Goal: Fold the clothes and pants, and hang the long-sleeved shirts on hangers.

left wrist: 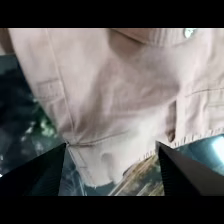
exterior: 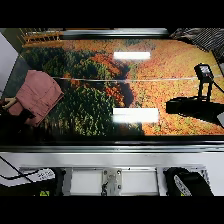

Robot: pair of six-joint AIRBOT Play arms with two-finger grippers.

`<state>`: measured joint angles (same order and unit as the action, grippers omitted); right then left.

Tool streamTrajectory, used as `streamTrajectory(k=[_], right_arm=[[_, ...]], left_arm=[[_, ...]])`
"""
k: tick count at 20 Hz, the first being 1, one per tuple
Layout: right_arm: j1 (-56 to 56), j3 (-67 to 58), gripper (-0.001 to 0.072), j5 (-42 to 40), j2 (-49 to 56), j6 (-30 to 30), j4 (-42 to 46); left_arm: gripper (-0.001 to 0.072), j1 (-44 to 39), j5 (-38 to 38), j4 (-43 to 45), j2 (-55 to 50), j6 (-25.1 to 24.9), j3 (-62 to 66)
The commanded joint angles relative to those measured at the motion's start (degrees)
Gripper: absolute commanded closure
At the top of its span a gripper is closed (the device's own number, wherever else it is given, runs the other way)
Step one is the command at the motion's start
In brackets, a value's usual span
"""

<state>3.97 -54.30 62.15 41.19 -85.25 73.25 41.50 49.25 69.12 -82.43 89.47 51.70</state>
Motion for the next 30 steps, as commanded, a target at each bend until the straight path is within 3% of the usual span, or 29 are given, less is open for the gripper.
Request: streamTrajectory(k=[1,5,6,7,8,13,15,19,24,28,29,30], right_arm=[[0.0,0.0,0.0695,0.0,0.0,0.0,0.0],[0.0,0.0,0.0695,0.0,0.0,0.0,0.0],[0.0,0.0,0.0695,0.0,0.0,0.0,0.0],[0.0,0.0,0.0695,0.0,0.0,0.0,0.0],[0.0,0.0,0.0695,0.0,0.0,0.0,0.0],[0.0,0.0,0.0695,0.0,0.0,1.7,0.9],[0.0,0.0,0.0695,0.0,0.0,6.8,3.2],[0.0,0.0,0.0695,0.0,0.0,7.7,3.0],[0.0,0.0,0.0695,-0.2,0.0,7.7,1.1],[0.0,0.0,0.0694,-0.4,0.0,7.7,7.1],[0.0,0.0,0.0694,-0.4,0.0,7.7,9.4],[-0.1,0.0,0.0693,-0.4,0.0,7.7,11.2]], left_arm=[[0.0113,0.0,-0.6,-1.9,-2.4,-1.0,0.0],[0.0117,-4.4,-0.9,-1.6,-2.8,-1.0,0.0],[0.0333,-5.8,-1.1,-1.7,-2.8,-1.0,0.0],[0.0602,-7.3,-1.4,-1.8,-2.5,-1.0,0.0],[0.0701,-8.9,-1.4,-1.9,-1.7,-1.0,0.0],[0.0701,-23.3,-4.3,-1.9,9.7,-1.0,1.0],[0.0701,-32.2,-4.3,-3.7,13.6,-1.0,3.4],[0.0701,-54.3,-8.2,-4.6,16.0,-1.0,10.3],[0.0701,-78.7,-16.5,-4.7,6.1,1.7,18.1],[0.0697,-89.7,-15.8,-4.7,-8.4,2.6,29.7],[0.0493,-90.3,-14.3,-4.7,-10.9,4.0,32.7],[0.0161,-89.9,-12.1,-4.7,-12.7,6.2,35.6]])
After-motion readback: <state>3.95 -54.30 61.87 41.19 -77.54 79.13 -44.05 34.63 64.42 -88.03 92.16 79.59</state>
